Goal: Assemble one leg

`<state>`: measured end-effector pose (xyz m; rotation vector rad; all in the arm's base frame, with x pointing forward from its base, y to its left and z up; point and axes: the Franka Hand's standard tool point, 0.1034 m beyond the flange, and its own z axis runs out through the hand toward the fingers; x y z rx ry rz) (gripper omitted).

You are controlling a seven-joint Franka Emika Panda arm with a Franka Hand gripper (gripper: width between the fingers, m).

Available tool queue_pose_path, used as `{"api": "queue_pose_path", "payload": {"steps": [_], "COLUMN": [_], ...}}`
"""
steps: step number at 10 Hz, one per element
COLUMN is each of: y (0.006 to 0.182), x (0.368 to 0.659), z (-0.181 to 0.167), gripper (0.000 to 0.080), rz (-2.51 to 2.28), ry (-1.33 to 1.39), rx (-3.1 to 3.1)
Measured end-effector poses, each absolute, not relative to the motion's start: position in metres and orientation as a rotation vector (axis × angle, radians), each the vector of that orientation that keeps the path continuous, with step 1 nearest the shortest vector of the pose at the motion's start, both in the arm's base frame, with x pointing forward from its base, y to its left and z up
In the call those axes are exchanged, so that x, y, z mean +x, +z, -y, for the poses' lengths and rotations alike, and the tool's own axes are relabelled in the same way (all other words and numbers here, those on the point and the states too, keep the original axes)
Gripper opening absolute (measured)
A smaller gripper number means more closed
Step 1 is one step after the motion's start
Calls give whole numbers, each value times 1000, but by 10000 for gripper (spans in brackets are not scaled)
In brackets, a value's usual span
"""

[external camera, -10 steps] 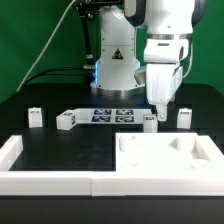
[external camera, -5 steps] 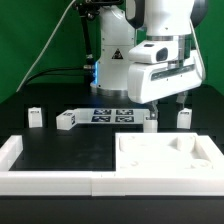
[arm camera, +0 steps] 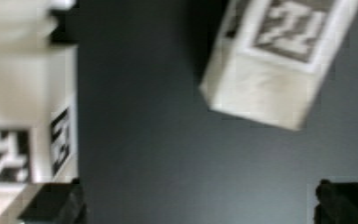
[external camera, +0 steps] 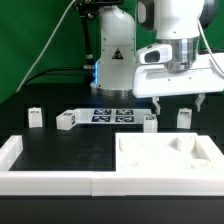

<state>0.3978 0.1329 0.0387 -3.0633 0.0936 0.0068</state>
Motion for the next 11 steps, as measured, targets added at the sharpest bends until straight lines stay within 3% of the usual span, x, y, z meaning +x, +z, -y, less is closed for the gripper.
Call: {"api": "queue_pose_path", "payload": {"steps": [2,6,11], "y": [38,37,43], "x": [397,392,379], "z": [-134,-131,-142], "gripper": [649,649,649], "rz": [-289,-224,-165], "ry": [22,167,876], "rx": [-3041,-3055,-2958]}}
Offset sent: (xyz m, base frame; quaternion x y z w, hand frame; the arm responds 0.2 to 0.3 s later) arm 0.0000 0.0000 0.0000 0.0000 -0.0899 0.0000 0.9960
